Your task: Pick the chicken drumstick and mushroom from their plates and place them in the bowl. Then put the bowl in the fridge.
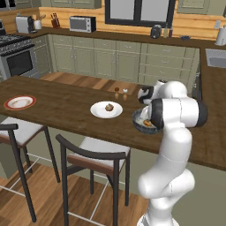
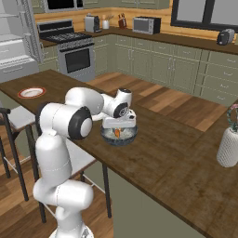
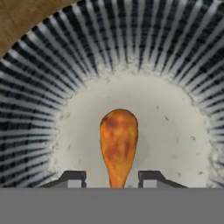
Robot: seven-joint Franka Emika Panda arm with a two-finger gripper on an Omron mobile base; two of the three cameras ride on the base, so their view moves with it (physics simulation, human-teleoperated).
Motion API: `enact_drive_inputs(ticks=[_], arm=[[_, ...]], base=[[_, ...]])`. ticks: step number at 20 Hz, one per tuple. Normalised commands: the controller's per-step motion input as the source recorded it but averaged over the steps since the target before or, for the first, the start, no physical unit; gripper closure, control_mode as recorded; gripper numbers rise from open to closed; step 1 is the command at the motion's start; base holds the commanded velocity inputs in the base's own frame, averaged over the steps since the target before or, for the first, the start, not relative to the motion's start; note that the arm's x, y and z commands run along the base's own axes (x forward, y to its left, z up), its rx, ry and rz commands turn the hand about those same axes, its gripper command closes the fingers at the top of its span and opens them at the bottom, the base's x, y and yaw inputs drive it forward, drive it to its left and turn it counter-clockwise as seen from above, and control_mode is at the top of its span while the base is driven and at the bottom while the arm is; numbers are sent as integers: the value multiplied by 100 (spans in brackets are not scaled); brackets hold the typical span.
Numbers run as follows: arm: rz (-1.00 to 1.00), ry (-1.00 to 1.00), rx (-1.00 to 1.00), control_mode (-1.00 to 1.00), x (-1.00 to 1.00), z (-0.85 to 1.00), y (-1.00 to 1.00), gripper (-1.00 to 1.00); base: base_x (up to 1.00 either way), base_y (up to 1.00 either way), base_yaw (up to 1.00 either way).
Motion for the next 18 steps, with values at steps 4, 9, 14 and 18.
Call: enact_drive_inputs(ticks=[4, 9, 14, 18], arm=[[0, 0, 0, -100, 0, -2, 0, -100], [-2, -2, 1, -100, -41, 24, 0, -100], [-16, 1, 1, -100, -73, 55, 15, -100], [-17, 2, -3, -100, -85, 61, 11, -100]], base=[[0, 0, 0], [0, 0, 0], [0, 0, 0], [0, 0, 0]])
